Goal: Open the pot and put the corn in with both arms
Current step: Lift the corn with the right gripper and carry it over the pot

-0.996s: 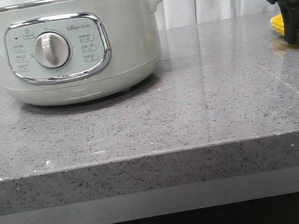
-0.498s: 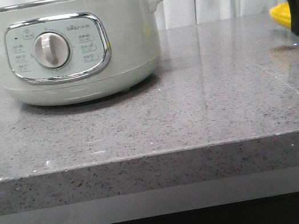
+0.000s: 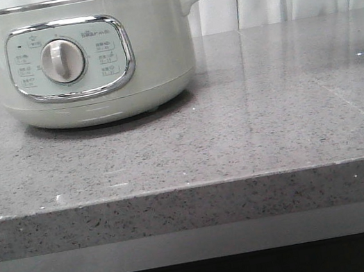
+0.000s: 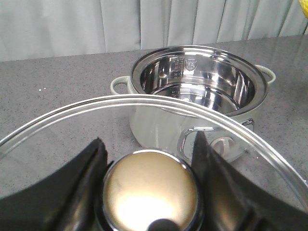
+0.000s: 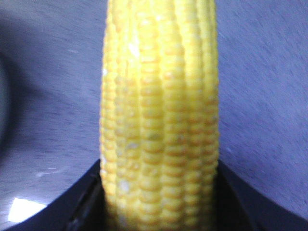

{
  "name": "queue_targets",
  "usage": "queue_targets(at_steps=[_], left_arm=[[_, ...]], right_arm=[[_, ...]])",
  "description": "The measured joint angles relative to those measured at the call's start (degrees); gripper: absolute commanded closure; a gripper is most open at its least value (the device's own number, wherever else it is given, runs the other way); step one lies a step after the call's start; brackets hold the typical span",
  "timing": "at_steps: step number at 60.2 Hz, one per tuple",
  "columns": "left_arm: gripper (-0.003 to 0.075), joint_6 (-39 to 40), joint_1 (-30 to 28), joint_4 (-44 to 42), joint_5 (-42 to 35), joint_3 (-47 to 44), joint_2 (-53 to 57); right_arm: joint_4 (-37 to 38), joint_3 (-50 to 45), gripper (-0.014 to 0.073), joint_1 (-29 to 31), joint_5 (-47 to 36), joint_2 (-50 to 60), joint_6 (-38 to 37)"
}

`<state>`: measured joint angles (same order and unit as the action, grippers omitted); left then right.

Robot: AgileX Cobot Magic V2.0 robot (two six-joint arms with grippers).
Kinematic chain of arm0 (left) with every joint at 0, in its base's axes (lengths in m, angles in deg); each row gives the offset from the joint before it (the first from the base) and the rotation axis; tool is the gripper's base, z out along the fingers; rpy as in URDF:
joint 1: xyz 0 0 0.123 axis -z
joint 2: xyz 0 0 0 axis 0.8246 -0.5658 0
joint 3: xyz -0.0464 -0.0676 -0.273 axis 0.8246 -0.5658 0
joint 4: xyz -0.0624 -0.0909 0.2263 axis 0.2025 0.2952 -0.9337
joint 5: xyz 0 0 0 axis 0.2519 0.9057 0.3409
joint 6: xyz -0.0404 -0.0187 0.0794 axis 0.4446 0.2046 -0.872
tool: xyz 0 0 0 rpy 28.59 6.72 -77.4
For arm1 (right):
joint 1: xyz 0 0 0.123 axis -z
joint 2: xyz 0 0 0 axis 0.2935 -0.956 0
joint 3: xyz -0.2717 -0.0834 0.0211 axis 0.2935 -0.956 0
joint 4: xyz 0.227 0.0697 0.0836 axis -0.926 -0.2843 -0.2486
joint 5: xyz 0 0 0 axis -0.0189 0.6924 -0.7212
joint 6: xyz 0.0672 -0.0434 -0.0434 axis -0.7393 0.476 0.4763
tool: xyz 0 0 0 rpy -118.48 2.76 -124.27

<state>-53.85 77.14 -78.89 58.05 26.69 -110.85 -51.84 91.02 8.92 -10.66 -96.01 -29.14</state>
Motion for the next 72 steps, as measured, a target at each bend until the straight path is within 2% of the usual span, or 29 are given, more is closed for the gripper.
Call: queue_targets(at_steps=[15, 29, 42, 60, 72], left_arm=[[0.0482, 0.0, 0.0, 0.0, 0.0, 0.0, 0.0], [0.0482, 0.0, 0.0, 0.0, 0.0, 0.0, 0.0], [0.0482, 0.0, 0.0, 0.0, 0.0, 0.0, 0.0], [0.0482, 0.0, 0.0, 0.0, 0.0, 0.0, 0.0], [0.0482, 0.0, 0.0, 0.0, 0.0, 0.0, 0.0]], right_arm=[[-0.1, 8.3, 0.0274, -12.2, 1.8, 1.0, 0.3], [-1.1, 13.2, 0.0274, -20.1, 0.5, -1.8, 0.6], [-3.3, 16.9, 0.0274, -23.3, -1.4, -7.1, 0.6], [-4.8, 17.6, 0.0271, -24.6, -3.9, -15.4, 0.7], [-4.8, 17.6, 0.0225, -24.6, -4.6, -19.3, 0.7]])
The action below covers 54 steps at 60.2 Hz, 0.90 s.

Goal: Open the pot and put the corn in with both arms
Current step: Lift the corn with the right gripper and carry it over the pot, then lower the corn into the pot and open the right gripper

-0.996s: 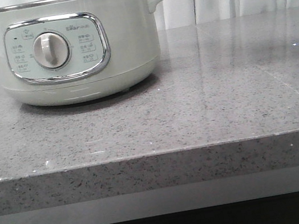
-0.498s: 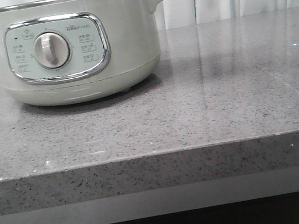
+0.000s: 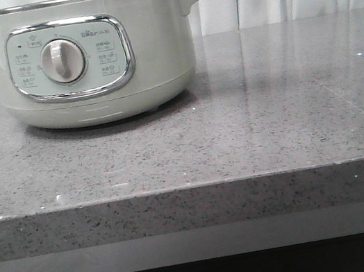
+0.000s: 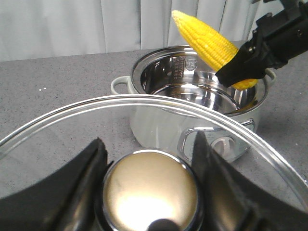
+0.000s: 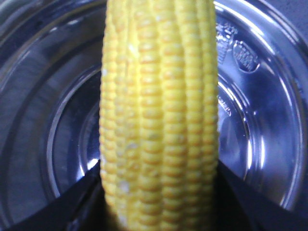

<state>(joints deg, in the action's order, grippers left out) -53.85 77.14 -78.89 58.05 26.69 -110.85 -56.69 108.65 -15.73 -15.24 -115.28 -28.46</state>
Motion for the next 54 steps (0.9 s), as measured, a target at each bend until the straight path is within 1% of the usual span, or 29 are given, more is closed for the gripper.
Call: queue_targets(at_steps=[8, 32, 36, 42, 46, 49, 54], left_arm=[[0.0482, 0.0, 0.0, 0.0, 0.0, 0.0, 0.0], [0.0482, 0.0, 0.0, 0.0, 0.0, 0.0, 0.0], [0.0482, 0.0, 0.0, 0.0, 0.0, 0.0, 0.0], [0.0482, 0.0, 0.0, 0.0, 0.0, 0.0, 0.0], [0.0482, 0.0, 0.0, 0.0, 0.0, 0.0, 0.0], [0.0482, 0.0, 0.0, 0.0, 0.0, 0.0, 0.0], [0.0482, 0.0, 0.0, 0.0, 0.0, 0.0, 0.0]], right_arm=[[0.0, 0.0, 0.0207, 0.0, 0.0, -1.7, 0.0], [-0.1, 0.0, 0.0203, -0.1, 1.6, -2.3, 0.0], [-0.1, 0.0, 0.0170, -0.1, 1.8, -2.3, 0.0], [-0.1, 0.0, 0.0068, -0.1, 1.8, -2.3, 0.0], [-0.1, 0.0, 0.0022, -0.1, 1.8, -2.3, 0.0], [-0.1, 0.0, 0.0005, -0.1, 1.8, -2.3, 0.1], [-0.1, 0.0, 0.0012, -0.1, 1.8, -2.3, 0.1]])
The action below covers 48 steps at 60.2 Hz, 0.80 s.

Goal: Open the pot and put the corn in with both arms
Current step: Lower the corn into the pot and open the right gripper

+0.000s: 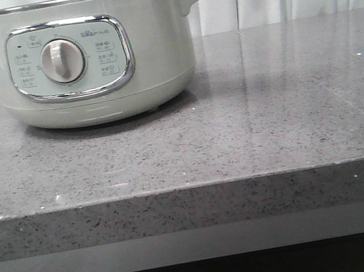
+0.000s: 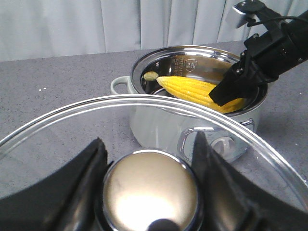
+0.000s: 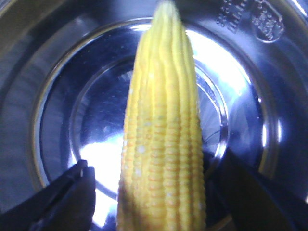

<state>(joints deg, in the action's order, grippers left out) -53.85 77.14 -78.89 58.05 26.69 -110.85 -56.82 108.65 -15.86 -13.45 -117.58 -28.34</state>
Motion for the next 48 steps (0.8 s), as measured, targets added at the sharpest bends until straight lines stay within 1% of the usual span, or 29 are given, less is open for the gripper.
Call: queue_targets(at_steps=[17, 30, 35, 48], left_arm=[[0.0482, 0.0, 0.0, 0.0, 0.0, 0.0, 0.0], [0.0482, 0.0, 0.0, 0.0, 0.0, 0.0, 0.0], [0.0482, 0.0, 0.0, 0.0, 0.0, 0.0, 0.0], [0.0482, 0.0, 0.0, 0.0, 0.0, 0.0, 0.0]], right_arm=[[-1.4, 0.0, 0.0013, 0.0, 0.3, 1.9, 0.0], [-1.4, -1.2, 0.0013, 0.0, 1.1, 10.3, 0.0], [-0.5, -5.4, 0.0013, 0.0, -0.4, 15.4, 0.0], [0.5, -23.0, 0.0013, 0.0, -7.8, 29.7, 0.2]])
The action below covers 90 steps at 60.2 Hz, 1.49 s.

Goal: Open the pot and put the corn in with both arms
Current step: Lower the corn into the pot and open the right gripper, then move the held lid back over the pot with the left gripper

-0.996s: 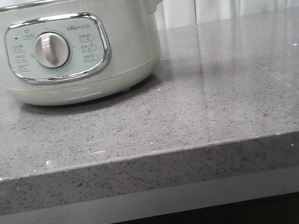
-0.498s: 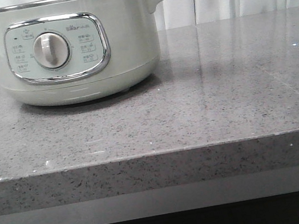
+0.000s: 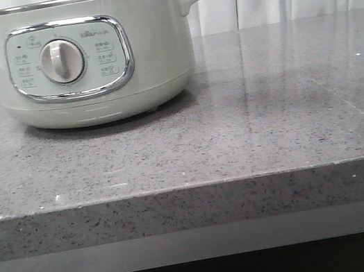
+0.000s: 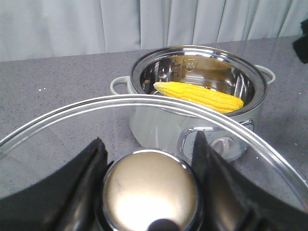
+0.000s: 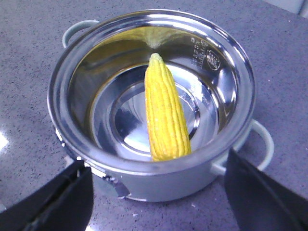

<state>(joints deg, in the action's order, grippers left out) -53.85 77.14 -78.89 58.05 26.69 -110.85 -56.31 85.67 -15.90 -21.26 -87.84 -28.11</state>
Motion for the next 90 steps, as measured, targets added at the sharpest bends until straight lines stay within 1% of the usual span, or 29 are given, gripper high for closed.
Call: queue_targets(at_steps=[16, 30, 38, 50, 84, 90], left_arm=[[0.0482, 0.0, 0.0, 0.0, 0.0, 0.0, 0.0], [0.0482, 0.0, 0.0, 0.0, 0.0, 0.0, 0.0], [0.0482, 0.0, 0.0, 0.0, 0.0, 0.0, 0.0], [0.0482, 0.0, 0.0, 0.0, 0.0, 0.0, 0.0], [0.0482, 0.0, 0.0, 0.0, 0.0, 0.0, 0.0], [0.0482, 0.0, 0.0, 0.4, -1.1, 0.0, 0.0]], right_arm=[[0.0, -21.3, 0.0013, 0.0, -9.8, 20.1, 0.0], [0.0, -35.1, 0.0013, 0.0, -16.5, 32.6, 0.1], [0.0, -40.1, 0.0013, 0.0, -18.5, 37.5, 0.1], [0.0, -42.6, 0.0013, 0.0, -18.9, 41.1, 0.1], [0.0, -42.6, 0.0013, 0.0, -19.2, 41.2, 0.1], [0.0, -42.6, 0.0013, 0.0, -19.2, 41.2, 0.1]])
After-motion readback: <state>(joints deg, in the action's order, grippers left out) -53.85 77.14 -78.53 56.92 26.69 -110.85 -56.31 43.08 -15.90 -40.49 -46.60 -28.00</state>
